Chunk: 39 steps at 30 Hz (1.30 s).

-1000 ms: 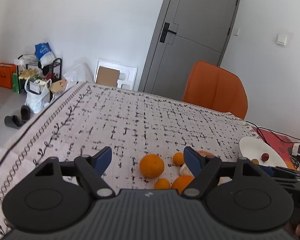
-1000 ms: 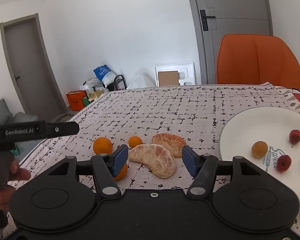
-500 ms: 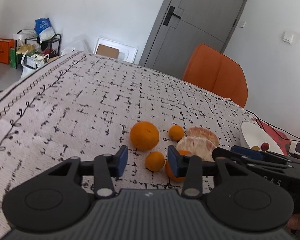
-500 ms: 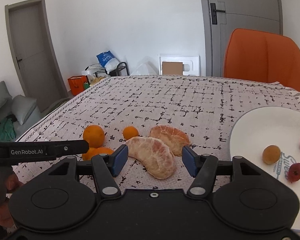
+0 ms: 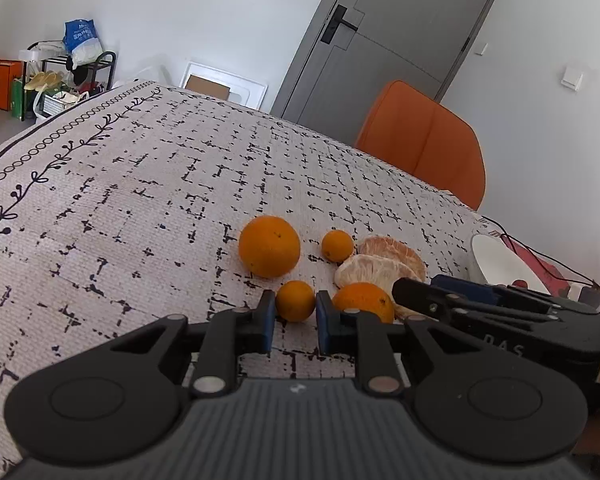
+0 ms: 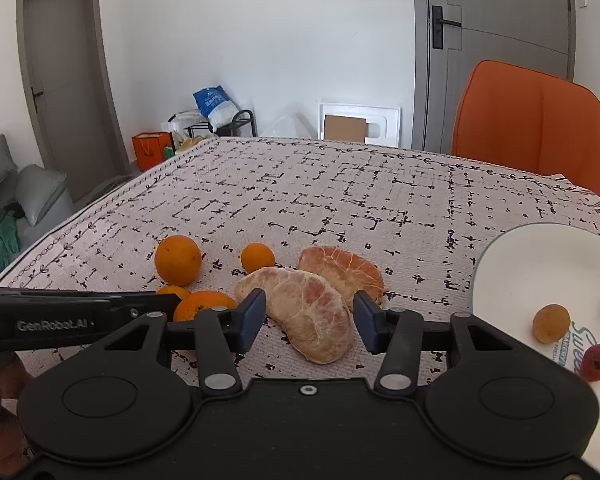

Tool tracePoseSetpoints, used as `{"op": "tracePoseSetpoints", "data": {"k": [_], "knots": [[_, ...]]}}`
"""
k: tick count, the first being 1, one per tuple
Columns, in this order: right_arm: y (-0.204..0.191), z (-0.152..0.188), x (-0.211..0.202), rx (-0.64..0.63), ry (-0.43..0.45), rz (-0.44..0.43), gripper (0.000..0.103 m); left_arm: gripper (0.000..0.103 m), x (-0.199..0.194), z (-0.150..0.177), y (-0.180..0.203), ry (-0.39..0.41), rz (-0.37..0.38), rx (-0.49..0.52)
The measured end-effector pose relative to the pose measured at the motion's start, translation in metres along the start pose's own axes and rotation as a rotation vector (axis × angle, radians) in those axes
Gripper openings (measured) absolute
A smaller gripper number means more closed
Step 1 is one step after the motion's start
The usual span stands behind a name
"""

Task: Organize fruits
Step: 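Lower the left tool toward a small mandarin while the right tool approaches the peeled tangerine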

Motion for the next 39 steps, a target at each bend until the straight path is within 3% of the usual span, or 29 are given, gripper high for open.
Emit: {"op": "tracePoseSetpoints", "data": {"k": [11, 15, 19, 24, 27, 31, 39], "knots": [[-0.011, 0.007, 0.008, -0.062, -0.03, 0.064, 0.048, 0.02, -0.018, 0.0, -0.018, 0.022, -0.037, -0.014], [-0.012, 0.01, 0.005, -0.067, -0.034, 0.086, 0.032, 0.02, -0.019, -0.001, -0.02, 0.027, -0.039, -0.018], [-0.01, 0.013, -0.003, -0.025, -0.06, 0.034, 0.026, 0.02, -0.021, -0.001, -0.02, 0.034, -0.042, -0.001], [-0.009, 0.018, -0.011, -0.011, -0.065, -0.015, 0.028, 0.02, -0.02, -0.001, -0.022, 0.031, -0.051, 0.002], [-0.005, 0.015, -0.008, 0.009, -0.068, 0.006, 0.039, 0.02, -0.017, 0.0, -0.023, 0.025, -0.058, 0.003], [-0.005, 0.011, -0.004, 0.009, -0.064, -0.004, 0.043, 0.023, -0.015, 0.0, -0.024, 0.019, -0.071, 0.016], [-0.01, 0.01, 0.007, -0.005, -0.075, -0.009, 0.044, 0.024, -0.009, -0.003, -0.024, 0.028, -0.077, 0.041]]}}
Point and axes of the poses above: each gripper's, at about its wrist camera, not at the fingertips, and x roughly the way its jaws point, y to its right, z to its underside, the point moved 6 cm from there along x, roughly the way its jaws point, and after that the axes turned 14 degrees about -y, right-handed, at the moved point
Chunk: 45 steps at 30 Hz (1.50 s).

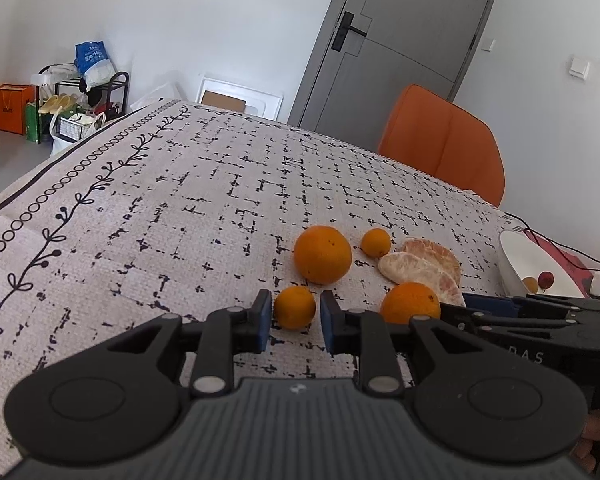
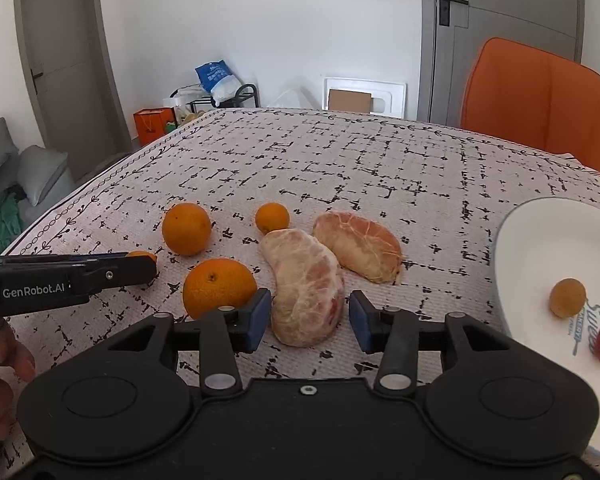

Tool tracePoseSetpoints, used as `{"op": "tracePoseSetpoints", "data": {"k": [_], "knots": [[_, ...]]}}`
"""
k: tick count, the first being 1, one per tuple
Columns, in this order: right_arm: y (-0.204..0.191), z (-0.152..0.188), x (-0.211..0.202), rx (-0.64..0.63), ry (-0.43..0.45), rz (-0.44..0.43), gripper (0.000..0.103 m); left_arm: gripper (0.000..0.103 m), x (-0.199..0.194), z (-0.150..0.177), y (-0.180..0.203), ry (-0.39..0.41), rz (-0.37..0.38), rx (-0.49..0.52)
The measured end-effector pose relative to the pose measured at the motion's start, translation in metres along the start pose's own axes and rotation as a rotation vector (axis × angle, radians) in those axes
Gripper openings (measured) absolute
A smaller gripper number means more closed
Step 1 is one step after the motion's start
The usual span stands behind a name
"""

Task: Organize fruits
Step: 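Lower the left tool toward a small mandarin while the right tool approaches the peeled tangerine, then grasp the small mandarin with the left tool while the right tool grasps a peeled tangerine half, then carry the mandarin with the left tool while the right tool carries the tangerine half to the bowl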

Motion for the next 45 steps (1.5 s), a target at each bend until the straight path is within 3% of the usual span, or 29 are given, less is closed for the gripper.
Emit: {"op": "tracePoseSetpoints", "data": {"k": [15, 19, 28, 45], "knots": [[-0.005, -0.015, 0.013, -0.044, 0.003, 0.027, 0.045, 0.021, -0.007, 0.001, -0.009, 0.011, 0.005, -0.011], [-0.011, -0.013, 0.013, -0.088, 0.004, 0.065, 0.038, 0.021, -0.014, 0.003, -0.008, 0.023, 0.011, -0.01], [-0.009, -0.003, -0.011, -0.058, 0.006, 0.065, 0.037, 0.021, -0.031, 0.0, -0.005, 0.066, 0.039, -0.012], [0.02, 0.003, -0.06, 0.028, 0.111, 0.103, 0.037, 0.021, -0.041, 0.0, 0.019, 0.078, 0.067, 0.028]]}}
Point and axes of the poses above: each gripper's, at about its wrist camera, not at the fingertips, and x roughly the way its jaws point, y to its right, z to its underside, the point moved 6 cm from there along x, roughly the way its jaws point, and after that the axes turned 14 degrees about -y, right-handed, at the moved point
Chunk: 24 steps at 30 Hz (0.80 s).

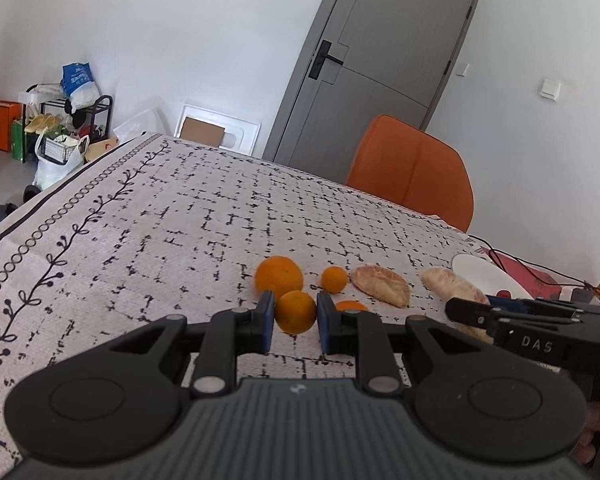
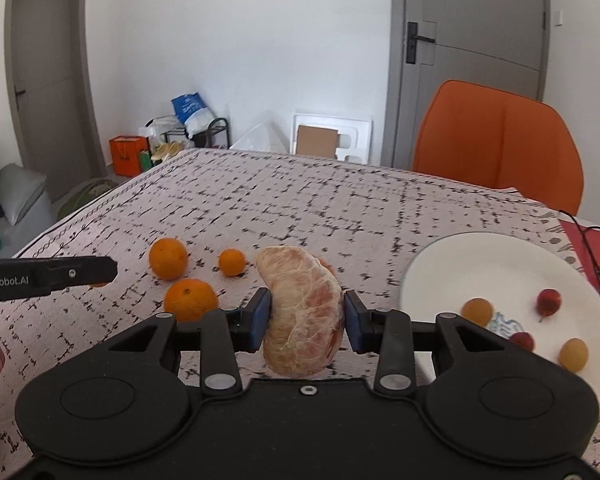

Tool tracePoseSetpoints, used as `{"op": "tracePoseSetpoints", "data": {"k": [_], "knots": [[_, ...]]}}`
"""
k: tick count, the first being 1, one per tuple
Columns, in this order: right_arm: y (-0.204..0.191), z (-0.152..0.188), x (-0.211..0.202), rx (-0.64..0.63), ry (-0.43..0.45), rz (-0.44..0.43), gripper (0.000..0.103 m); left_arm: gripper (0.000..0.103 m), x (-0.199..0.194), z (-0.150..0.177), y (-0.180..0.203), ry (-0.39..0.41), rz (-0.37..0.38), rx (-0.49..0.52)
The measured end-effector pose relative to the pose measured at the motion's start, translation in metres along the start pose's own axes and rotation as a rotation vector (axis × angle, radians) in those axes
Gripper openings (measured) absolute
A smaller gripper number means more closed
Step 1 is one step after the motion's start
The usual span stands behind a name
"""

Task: Organize fruits
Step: 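Carry the mandarin with the left tool while the right tool carries the tangerine half to the bowl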

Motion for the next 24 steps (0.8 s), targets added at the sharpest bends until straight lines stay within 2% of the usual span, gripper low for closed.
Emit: {"op": "tracePoseSetpoints", "data": {"k": [15, 24], "knots": [[0.051, 0.012, -0.029, 0.117, 0.065, 0.052, 0.037, 0.021, 0.017, -0.013, 0.052, -0.024, 0.047, 0.108], [0.099, 0.035, -0.04, 0.23, 0.071, 0.134, 0.037, 0.021, 0.035, -0.015, 0.092, -0.056, 0.092, 0.195]]}}
Point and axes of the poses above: each gripper's, at about its wrist camera, not at the fingertips, and x roughly the way its jaws point, y to its right, z to its underside, the point moved 6 cm from there along x, roughly the way its jaws point, and after that the axes turned 14 degrees about -y, right-handed, at the moved point
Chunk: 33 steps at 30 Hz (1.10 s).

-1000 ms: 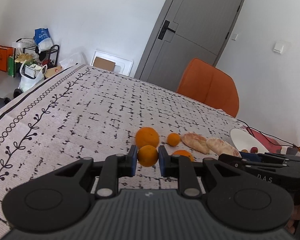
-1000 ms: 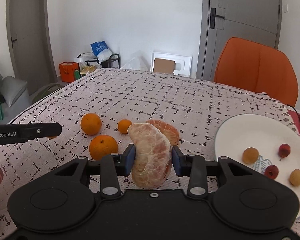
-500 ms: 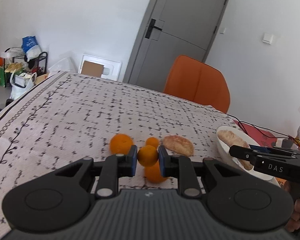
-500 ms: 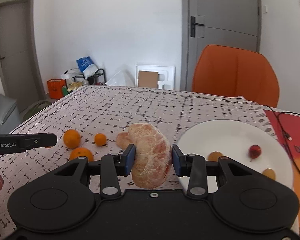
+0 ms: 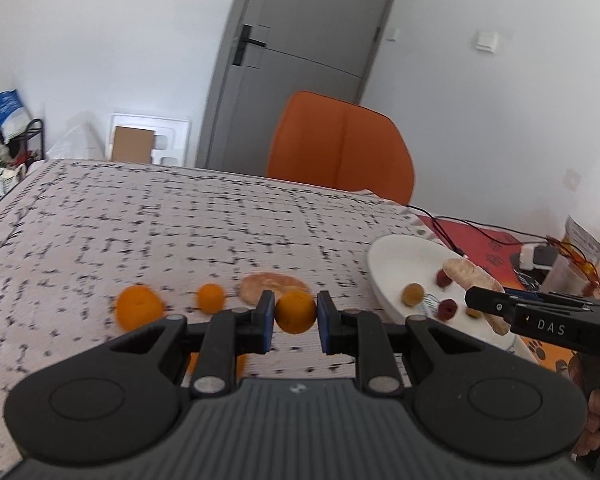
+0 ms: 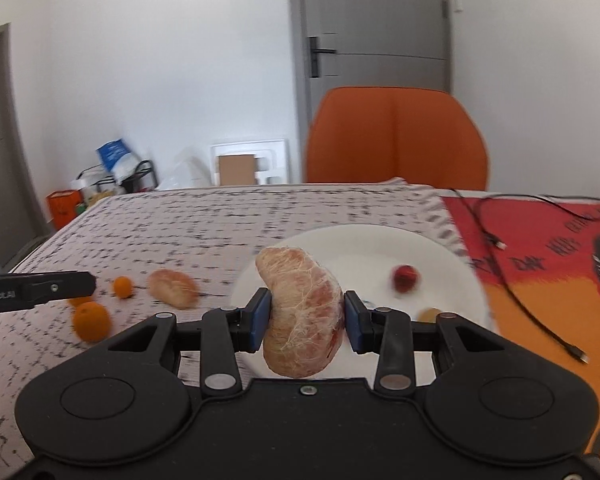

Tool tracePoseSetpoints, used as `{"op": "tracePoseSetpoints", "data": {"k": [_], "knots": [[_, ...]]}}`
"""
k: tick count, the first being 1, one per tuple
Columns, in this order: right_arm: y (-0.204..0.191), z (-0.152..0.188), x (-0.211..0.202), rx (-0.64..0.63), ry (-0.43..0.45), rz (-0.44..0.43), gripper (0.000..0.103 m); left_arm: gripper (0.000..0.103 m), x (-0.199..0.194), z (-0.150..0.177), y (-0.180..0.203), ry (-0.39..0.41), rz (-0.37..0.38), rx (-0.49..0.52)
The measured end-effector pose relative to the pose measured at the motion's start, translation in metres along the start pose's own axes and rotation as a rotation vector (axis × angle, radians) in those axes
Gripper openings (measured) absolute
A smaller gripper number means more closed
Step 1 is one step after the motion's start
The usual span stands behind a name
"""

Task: Organize fruits
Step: 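Carry the mandarin with the left tool while the right tool carries the tangerine half to the bowl, then open the right tool over the bowl while the left tool releases the mandarin there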

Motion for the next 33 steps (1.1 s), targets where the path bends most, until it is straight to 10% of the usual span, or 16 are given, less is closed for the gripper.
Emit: {"op": "tracePoseSetpoints", "data": {"k": [25, 33], "knots": [[0.093, 0.002, 0.0, 0.213, 0.045, 0.095, 0.038, 0.021, 0.055, -0.027, 0.086, -0.056, 0.094, 0.167], [0.081, 0.001, 0.002, 0.184, 0.057, 0.078, 0.059, 0.021, 0.064, -0.028, 0.093, -0.074, 0.087, 0.186]]}}
Point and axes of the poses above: each gripper's, at about its wrist camera, not at the fingertips, and x roughly the way its jaws point, y to its right, z to its underside, the point moved 6 cm from there along x, roughly the way its jaws point, and after that the axes turned 14 degrees about -y, right-handed, at the moved point
